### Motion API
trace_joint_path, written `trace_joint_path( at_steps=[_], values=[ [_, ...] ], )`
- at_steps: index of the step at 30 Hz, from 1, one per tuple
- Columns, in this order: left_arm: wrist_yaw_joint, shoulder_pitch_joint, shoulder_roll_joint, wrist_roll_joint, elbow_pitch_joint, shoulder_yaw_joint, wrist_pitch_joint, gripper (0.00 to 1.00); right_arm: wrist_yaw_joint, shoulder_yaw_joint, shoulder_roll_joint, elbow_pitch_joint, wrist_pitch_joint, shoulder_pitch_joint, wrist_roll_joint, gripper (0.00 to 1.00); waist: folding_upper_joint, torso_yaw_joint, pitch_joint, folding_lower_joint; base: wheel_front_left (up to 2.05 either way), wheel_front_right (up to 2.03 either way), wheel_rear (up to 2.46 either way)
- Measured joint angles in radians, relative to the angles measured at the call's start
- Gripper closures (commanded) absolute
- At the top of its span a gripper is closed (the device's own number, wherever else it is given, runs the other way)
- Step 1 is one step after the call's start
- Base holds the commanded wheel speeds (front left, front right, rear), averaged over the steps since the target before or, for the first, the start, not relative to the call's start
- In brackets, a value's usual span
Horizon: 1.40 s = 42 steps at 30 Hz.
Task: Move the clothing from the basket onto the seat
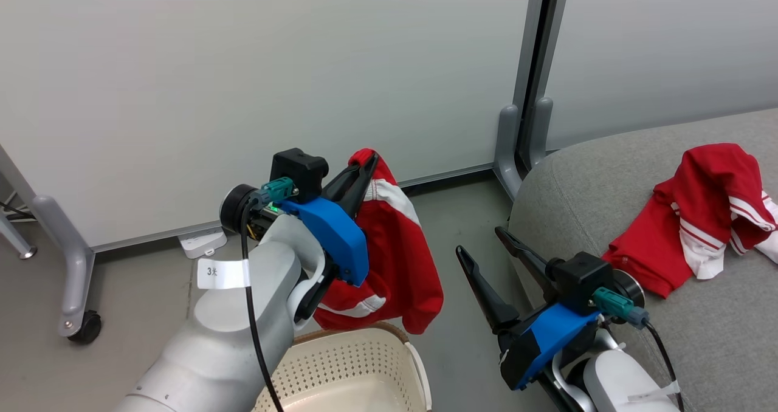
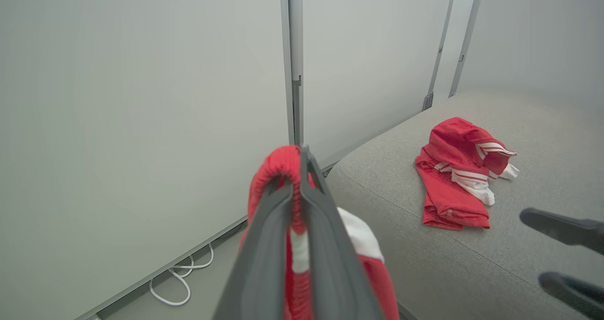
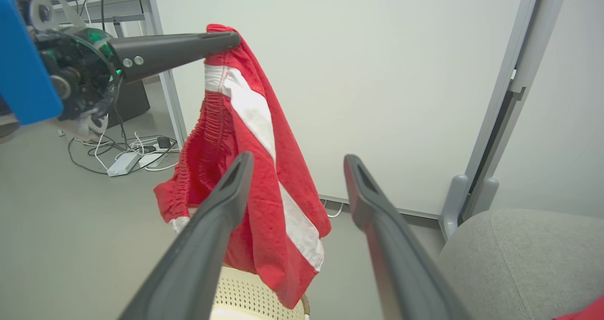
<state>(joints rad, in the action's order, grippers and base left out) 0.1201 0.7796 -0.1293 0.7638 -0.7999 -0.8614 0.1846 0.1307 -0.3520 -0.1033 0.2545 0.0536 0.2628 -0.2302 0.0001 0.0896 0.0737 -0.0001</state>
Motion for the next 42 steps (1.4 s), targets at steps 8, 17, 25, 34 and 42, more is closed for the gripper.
trace_joint_path(
  at_steps=[8,17,25,34,42],
  values=[
    [-0.017,-0.017,-0.011,0.007,0.049,-0.005,-0.025,1.0,0.0,-0.008,-0.002,0.004,-0.005,0.0,-0.01,0.0,0.0,0.004,-0.006,0.0001,0.0,0.0,0.0],
    [-0.026,-0.018,-0.003,0.009,0.106,-0.024,-0.04,1.0,0.0,-0.1,-0.016,0.083,-0.035,0.083,-0.061,0.0,0.0,-0.009,-0.036,0.0001,0.0,0.0,0.0],
    [-0.026,-0.019,0.011,0.002,0.157,-0.052,-0.049,1.0,0.0,-0.177,-0.012,0.255,-0.004,0.202,-0.137,0.0,0.0,-0.034,-0.059,0.0001,0.0,0.0,0.0],
    [-0.026,-0.023,0.016,0.002,0.198,-0.067,-0.06,1.0,0.0,-0.272,0.012,0.426,0.046,0.308,-0.209,0.86,0.0,-0.045,-0.065,0.0002,0.0,0.0,0.0],
    [-0.03,-0.028,0.007,0.007,0.215,-0.068,-0.061,1.0,0.0,-0.329,0.024,0.516,0.095,0.354,-0.253,1.0,0.0,-0.045,-0.066,0.0002,0.0,0.0,0.0]
  ],
)
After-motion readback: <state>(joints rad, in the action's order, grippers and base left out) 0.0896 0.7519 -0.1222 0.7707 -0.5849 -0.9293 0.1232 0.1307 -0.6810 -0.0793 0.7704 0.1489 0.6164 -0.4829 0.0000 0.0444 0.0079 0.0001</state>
